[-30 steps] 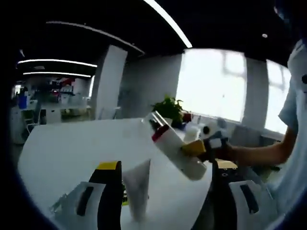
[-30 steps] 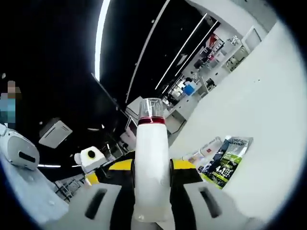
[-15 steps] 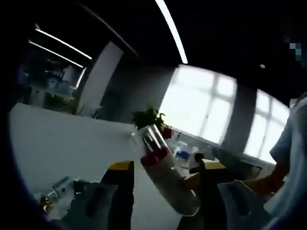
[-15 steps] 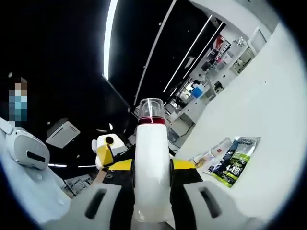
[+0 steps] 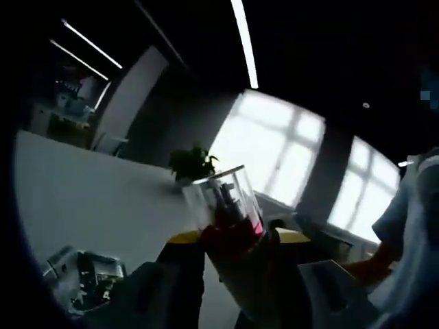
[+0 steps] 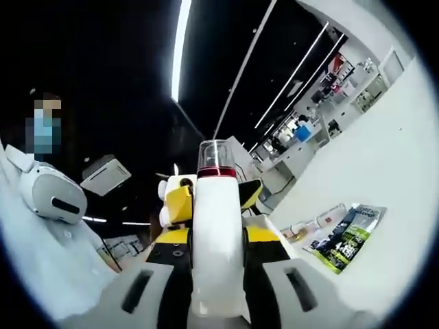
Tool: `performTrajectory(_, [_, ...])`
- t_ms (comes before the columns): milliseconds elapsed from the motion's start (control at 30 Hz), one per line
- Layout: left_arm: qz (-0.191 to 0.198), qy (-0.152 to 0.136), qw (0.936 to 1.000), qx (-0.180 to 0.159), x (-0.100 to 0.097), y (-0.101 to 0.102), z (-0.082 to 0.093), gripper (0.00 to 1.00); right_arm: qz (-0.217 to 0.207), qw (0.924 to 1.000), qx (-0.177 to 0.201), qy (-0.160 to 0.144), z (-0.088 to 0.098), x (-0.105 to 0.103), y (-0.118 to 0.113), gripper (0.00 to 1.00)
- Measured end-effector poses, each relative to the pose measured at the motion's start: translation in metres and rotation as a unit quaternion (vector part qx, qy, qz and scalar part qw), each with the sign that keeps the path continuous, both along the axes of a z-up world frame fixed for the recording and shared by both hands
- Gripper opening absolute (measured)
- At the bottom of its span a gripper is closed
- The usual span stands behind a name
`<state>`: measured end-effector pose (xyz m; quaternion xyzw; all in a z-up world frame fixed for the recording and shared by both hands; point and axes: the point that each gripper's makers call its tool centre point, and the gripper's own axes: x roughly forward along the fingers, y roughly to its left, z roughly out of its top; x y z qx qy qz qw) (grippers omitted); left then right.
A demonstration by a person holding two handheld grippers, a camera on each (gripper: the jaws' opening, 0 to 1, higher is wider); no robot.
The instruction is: Arrange the skincare products in the storage area until every visible bottle or jar stands upright without overlapping.
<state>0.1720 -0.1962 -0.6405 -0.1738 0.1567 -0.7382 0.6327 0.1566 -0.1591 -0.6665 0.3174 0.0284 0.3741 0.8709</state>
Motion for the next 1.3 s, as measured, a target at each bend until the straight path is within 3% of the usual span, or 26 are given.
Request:
performTrajectory(100, [-0.007, -0.006, 0.9999, 0.004, -0.003, 0.001, -0.002, 0.34, 0.009, 0.9995, -0.03, -0.001, -0.005, -0.002, 0.003, 0.26])
performTrajectory(200, [-0.013, -0.045, 0.9989, -0.004, -0.012, 0.002, 0.002, 0.32, 0.028, 0.9978, -0.058, -0.017, -0.007, -0.005, 0.008, 0.26])
performTrajectory(267, [-0.014, -0.042, 0.999, 0.001, -0.014, 0.003, 0.002, 0.31, 0.036, 0.9966, -0.072, -0.017, -0.009, -0.007, 0.01, 0.26])
performTrajectory(400, [-0.015, -0.041, 0.999, 0.011, -0.015, 0.004, -0.007, 0.3, 0.047, 0.9884, -0.144, -0.014, -0.022, -0.007, 0.009, 0.27])
performTrajectory(500, [-0.009, -0.049, 0.9987, 0.013, -0.019, 0.004, -0.013, 0.29, 0.048, 0.9836, -0.173, -0.013, -0.028, -0.006, 0.007, 0.27])
performTrajectory(667, [0.007, -0.065, 0.9976, 0.022, -0.015, 0.0, -0.026, 0.28, 0.041, 0.9698, -0.24, 0.002, -0.046, -0.001, 0.003, 0.29])
performTrajectory(800, [0.018, -0.107, 0.9925, 0.058, -0.016, -0.003, -0.047, 0.28, 0.032, 0.9481, -0.316, 0.023, -0.07, 0.003, 0.001, 0.31])
performTrajectory(1033, [0.029, -0.146, 0.9836, 0.102, -0.012, -0.005, -0.074, 0.28, 0.027, 0.9206, -0.387, 0.048, -0.102, 0.011, 0.004, 0.31])
performTrajectory(1300, [0.034, -0.169, 0.9764, 0.131, -0.008, -0.005, -0.094, 0.28, 0.04, 0.9131, -0.402, 0.057, -0.122, 0.017, 0.001, 0.3])
